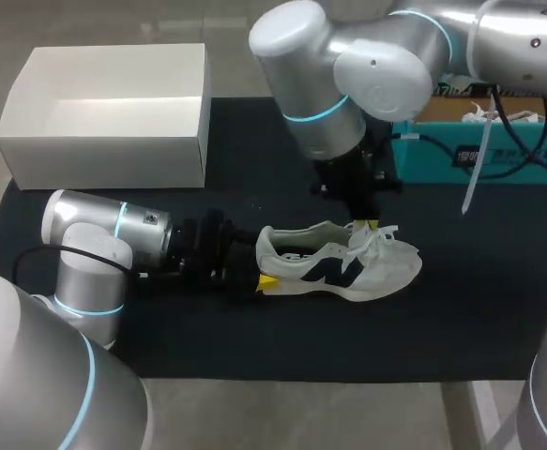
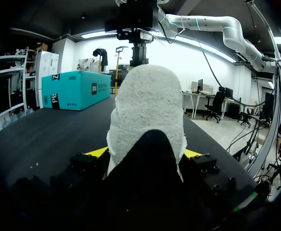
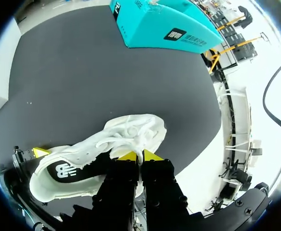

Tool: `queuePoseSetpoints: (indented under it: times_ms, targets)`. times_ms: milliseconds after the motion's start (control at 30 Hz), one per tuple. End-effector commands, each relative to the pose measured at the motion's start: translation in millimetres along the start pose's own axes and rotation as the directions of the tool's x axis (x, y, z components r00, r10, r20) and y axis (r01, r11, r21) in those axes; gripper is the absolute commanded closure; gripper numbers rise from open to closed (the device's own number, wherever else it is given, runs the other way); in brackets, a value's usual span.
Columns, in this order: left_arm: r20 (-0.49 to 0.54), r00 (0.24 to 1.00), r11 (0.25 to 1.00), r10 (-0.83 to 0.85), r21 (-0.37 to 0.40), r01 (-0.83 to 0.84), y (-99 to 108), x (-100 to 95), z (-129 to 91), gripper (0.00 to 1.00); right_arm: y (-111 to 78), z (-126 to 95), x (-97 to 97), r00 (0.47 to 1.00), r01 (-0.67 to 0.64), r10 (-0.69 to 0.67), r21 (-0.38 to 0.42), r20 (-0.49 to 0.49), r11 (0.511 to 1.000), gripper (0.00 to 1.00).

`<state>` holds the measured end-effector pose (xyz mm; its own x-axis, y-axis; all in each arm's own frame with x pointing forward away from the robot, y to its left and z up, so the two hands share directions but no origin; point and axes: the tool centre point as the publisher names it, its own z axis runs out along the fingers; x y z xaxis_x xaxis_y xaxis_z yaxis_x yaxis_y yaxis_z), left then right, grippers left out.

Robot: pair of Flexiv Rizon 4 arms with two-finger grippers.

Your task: Take the shoe out of the shoebox, open the shoe tongue, remove and reinsert the insole, then place the shoe into the shoebox

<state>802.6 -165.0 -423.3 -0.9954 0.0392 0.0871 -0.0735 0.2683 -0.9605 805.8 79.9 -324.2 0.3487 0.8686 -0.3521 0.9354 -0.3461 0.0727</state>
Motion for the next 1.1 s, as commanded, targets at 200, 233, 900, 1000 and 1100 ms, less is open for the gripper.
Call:
queuePoseSetpoints:
  times_ms: [200, 233, 900, 1000, 1100]
  targets:
    - [-0.001, 1.000, 1.000, 0.000, 0.001, 0.000, 0.5, -0.5, 0.2, 1.00, -0.4, 3.5, -4.7, 0.989, -0.018, 0.021, 0.021, -0.148, 1.000, 1.00]
    - [-0.001, 1.000, 1.000, 0.000, 0.001, 0.000, 0.5, -0.5, 0.2, 1.00, -0.4, 3.5, -4.7, 0.989, -0.018, 0.021, 0.021, -0.148, 1.000, 1.00]
    - [-0.001, 1.000, 1.000, 0.000, 0.001, 0.000, 0.5, -0.5, 0.2, 1.00, 10.1, 3.1, -25.5, 0.988, -0.023, 0.025, 0.017, -0.154, 1.000, 1.00]
    - [-0.001, 1.000, 1.000, 0.000, 0.001, 0.000, 0.5, -0.5, 0.2, 1.00, 12.6, 6.6, -28.9, 0.990, -0.019, 0.019, 0.004, -0.143, 1.000, 1.00]
    - [-0.001, 1.000, 1.000, 0.000, 0.001, 0.000, 0.5, -0.5, 0.2, 1.00, 14.6, 10.6, -30.9, 0.989, -0.021, 0.021, -0.003, -0.144, 1.000, 1.00]
